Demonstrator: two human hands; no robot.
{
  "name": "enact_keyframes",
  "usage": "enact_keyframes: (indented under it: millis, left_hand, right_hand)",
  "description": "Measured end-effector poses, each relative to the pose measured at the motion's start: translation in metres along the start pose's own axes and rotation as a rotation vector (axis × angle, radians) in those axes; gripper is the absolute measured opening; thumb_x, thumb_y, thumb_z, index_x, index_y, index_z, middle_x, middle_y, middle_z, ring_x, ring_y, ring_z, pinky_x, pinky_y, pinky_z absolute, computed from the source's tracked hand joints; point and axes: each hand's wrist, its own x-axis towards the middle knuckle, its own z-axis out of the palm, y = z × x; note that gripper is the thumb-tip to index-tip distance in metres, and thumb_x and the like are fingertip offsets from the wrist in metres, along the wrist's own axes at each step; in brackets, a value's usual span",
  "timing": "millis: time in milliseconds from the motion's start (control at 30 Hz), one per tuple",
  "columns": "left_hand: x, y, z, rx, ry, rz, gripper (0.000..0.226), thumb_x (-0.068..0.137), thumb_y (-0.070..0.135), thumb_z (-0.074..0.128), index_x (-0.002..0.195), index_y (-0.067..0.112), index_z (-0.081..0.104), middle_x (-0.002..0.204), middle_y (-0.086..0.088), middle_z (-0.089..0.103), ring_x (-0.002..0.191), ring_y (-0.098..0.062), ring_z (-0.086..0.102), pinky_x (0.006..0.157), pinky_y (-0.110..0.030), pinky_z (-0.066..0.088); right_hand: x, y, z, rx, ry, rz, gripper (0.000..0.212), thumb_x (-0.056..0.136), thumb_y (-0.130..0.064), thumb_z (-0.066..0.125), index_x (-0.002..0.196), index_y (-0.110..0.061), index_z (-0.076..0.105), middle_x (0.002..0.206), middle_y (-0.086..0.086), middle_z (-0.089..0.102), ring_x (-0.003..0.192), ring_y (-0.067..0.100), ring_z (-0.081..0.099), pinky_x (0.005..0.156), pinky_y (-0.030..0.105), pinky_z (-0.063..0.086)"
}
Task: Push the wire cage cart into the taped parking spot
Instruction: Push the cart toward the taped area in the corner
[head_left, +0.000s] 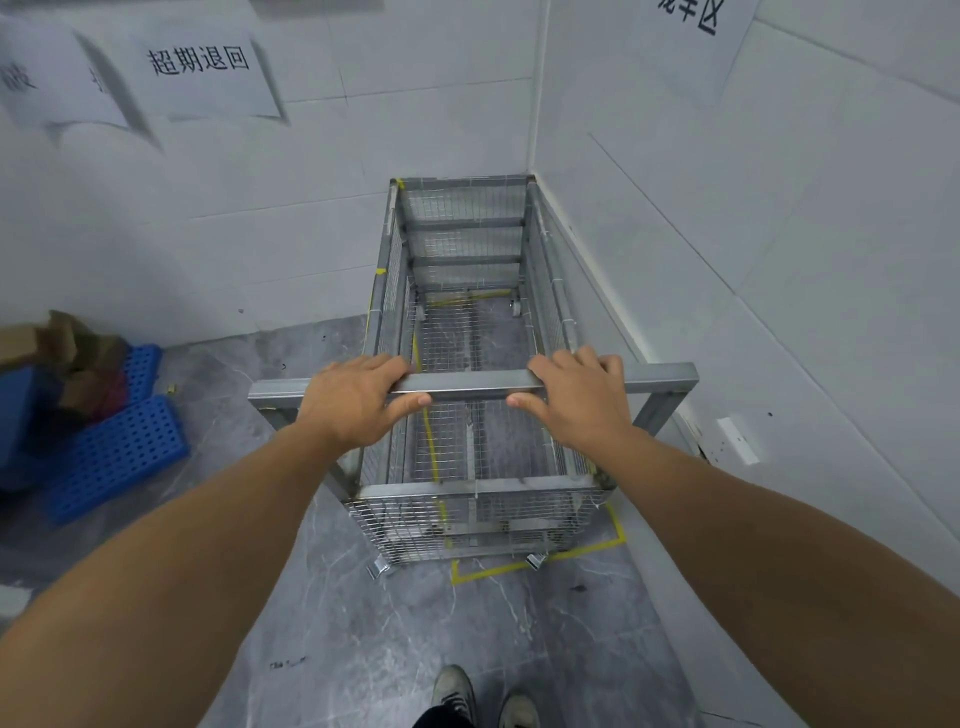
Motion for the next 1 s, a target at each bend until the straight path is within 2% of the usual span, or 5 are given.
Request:
enact_keyframes:
  millis: [167, 333, 433, 700, 1000]
  left_hand:
    - [-0.007, -0.015, 0.000, -0.001, 0.011, 0.018, 0.048, 0.088, 0.075, 0.027, 0.090, 0.032, 0.048, 0.078, 0.013, 0.053, 0.069, -0.014, 0.050, 0.061, -0.030, 0.030]
    - [-0.009, -0.013, -0.007, 0.024, -0.039, 0.003, 0.055, 0.085, 0.079, 0.016, 0.090, 0.032, 0.046, 0.076, 0.013, 0.049, 0.067, -0.012, 0.047, 0.057, -0.030, 0.029]
    - [-0.006, -0.007, -0.007, 0.046, -0.050, -0.023, 0.059, 0.083, 0.081, 0.011, 0.085, 0.033, 0.044, 0.072, 0.012, 0.050, 0.064, -0.011, 0.047, 0.053, -0.029, 0.028]
    - [-0.007, -0.006, -0.004, 0.034, -0.045, -0.066, 0.054, 0.083, 0.082, 0.011, 0.084, 0.037, 0.040, 0.073, 0.013, 0.048, 0.067, -0.013, 0.046, 0.064, -0.034, 0.039]
    - [-0.007, -0.004, 0.000, 0.044, -0.007, -0.054, 0.056, 0.084, 0.082, 0.013, 0.085, 0.036, 0.046, 0.075, 0.016, 0.051, 0.069, -0.010, 0.049, 0.057, -0.030, 0.036]
  right_hand:
    - [-0.001, -0.015, 0.000, -0.014, 0.017, -0.009, 0.052, 0.085, -0.076, 0.026, 0.099, -0.032, 0.050, 0.098, -0.009, 0.057, 0.098, 0.020, 0.044, 0.079, 0.040, 0.024]
    - [-0.002, -0.020, 0.000, 0.006, -0.003, 0.020, 0.066, 0.076, -0.083, 0.011, 0.101, -0.036, 0.051, 0.098, -0.012, 0.056, 0.099, 0.018, 0.045, 0.078, 0.039, 0.021]
    - [-0.002, -0.018, 0.002, 0.008, 0.015, 0.035, 0.057, 0.079, -0.083, 0.017, 0.095, -0.037, 0.047, 0.094, -0.012, 0.054, 0.097, 0.018, 0.045, 0.076, 0.038, 0.019]
    - [-0.004, -0.018, 0.005, 0.026, 0.047, 0.038, 0.061, 0.079, -0.084, 0.013, 0.093, -0.037, 0.049, 0.092, -0.013, 0.056, 0.096, 0.017, 0.044, 0.078, 0.038, 0.023]
    - [-0.007, -0.014, 0.009, 0.006, 0.129, 0.015, 0.054, 0.086, -0.077, 0.024, 0.091, -0.031, 0.052, 0.089, -0.010, 0.057, 0.091, 0.019, 0.049, 0.081, 0.041, 0.031]
